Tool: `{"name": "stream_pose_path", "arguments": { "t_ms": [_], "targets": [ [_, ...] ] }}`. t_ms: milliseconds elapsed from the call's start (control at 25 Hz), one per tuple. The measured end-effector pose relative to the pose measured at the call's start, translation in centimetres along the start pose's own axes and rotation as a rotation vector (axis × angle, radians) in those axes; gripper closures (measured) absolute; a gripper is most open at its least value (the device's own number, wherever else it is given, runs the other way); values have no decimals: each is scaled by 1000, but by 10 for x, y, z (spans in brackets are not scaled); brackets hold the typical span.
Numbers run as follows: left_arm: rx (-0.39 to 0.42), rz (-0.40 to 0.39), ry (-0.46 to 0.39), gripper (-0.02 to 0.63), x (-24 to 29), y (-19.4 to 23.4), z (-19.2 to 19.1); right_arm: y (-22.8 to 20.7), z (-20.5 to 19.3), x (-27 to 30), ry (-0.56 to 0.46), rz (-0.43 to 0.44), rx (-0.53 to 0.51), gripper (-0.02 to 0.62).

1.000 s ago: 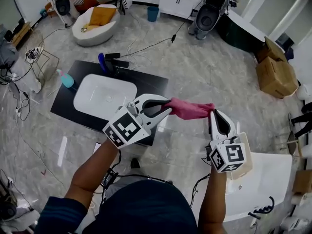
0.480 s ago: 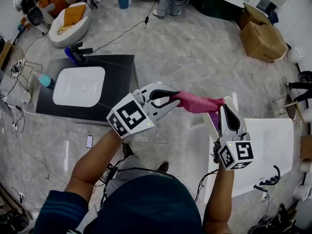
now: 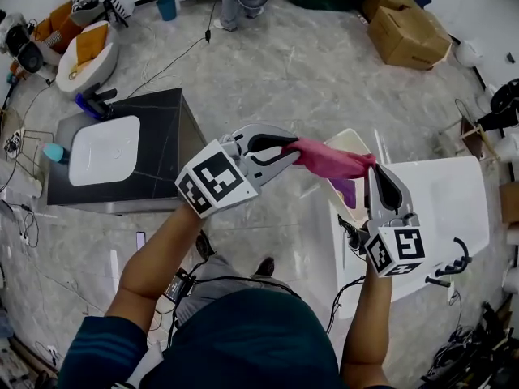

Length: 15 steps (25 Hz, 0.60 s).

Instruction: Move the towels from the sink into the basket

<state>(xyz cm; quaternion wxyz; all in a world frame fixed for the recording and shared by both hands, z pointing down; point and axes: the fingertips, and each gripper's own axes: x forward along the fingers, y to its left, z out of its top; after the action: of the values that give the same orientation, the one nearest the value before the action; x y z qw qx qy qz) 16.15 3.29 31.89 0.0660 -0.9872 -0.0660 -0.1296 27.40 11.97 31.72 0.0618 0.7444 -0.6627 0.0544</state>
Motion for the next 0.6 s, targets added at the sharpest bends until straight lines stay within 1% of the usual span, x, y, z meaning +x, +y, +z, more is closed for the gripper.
{"name": "stream_pose_path", "arguments": {
  "t_ms": [280, 440, 600],
  "targets": [
    [38, -107, -12, 557, 24, -20, 14, -18, -3, -36, 2, -108, 4, 571],
    [49, -189, -13, 557, 36, -25, 8, -22, -7, -47, 1, -194, 21, 571],
    [85, -294, -26, 557, 56, -44, 21, -35, -6, -80, 5, -308, 29, 571]
  ]
}}
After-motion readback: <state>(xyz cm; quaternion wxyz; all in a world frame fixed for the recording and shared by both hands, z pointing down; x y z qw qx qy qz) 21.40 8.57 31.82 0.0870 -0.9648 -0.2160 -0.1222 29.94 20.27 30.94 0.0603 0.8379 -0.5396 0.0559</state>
